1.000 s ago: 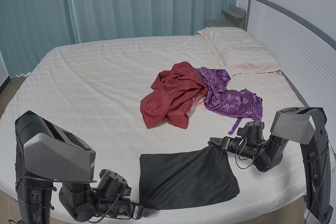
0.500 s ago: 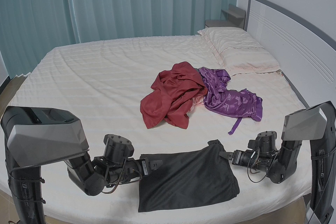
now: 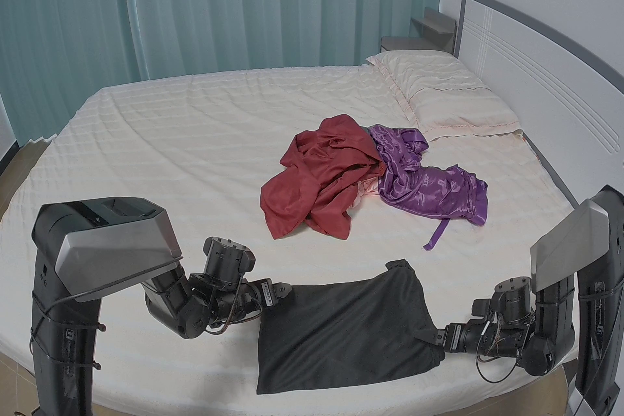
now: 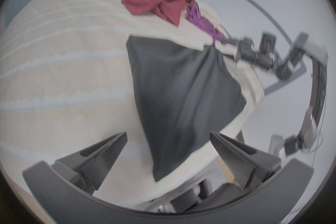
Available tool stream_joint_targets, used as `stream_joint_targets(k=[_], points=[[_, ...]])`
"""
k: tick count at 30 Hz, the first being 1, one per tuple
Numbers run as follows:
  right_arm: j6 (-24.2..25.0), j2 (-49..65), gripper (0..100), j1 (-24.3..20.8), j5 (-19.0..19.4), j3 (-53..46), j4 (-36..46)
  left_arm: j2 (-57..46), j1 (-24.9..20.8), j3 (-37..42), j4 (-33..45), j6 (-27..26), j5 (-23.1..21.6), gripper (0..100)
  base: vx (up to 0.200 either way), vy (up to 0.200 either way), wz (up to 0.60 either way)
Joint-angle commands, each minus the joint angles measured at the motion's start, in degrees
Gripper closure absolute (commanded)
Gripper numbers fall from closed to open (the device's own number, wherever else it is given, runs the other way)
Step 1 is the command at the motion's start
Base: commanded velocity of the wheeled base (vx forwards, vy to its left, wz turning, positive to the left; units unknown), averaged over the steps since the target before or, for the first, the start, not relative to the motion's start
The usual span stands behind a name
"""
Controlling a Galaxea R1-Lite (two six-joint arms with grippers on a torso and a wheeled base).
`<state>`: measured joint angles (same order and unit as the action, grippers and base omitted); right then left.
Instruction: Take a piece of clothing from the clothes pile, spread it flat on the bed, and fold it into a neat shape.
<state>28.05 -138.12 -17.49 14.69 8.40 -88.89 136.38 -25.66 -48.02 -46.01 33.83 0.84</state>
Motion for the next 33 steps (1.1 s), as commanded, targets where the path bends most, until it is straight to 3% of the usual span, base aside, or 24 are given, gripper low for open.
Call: stream_joint_targets(k=[1, 7, 8, 10, 11, 33], points=[[0.0, -0.7, 0, -0.9, 0.7, -2.6, -0.6, 2.2, 0.6, -0.7, -0.2, -0.2, 0.0, 0, 0.000, 0.000, 0.00], [-0.3, -2.1, 0, -2.0, 1.4, -4.4, -0.6, 3.3, 0.3, -2.7, 0.1, -0.1, -0.3, 0, 0.000, 0.000, 0.00], [-0.4, -2.2, 0, -2.1, 1.4, -4.4, -0.6, 3.5, 0.3, -2.9, 0.2, -0.1, -0.2, 100, 0.000, 0.000, 0.00], [-1.2, -2.9, 0, -2.3, 1.4, -4.2, -0.7, 4.2, 0.2, -3.3, 0.1, 0.1, -0.3, 100, 0.000, 0.000, 0.00], [-1.2, -2.8, 100, -2.3, 1.4, -4.4, -0.7, 4.2, 0.3, -3.4, 0.2, 0.1, -0.3, 100, 0.000, 0.000, 0.00], [-3.8, -2.5, 100, -1.6, 1.1, -8.4, -0.6, 4.2, 2.4, -4.3, 0.3, 1.3, 1.1, 100, 0.000, 0.000, 0.00]])
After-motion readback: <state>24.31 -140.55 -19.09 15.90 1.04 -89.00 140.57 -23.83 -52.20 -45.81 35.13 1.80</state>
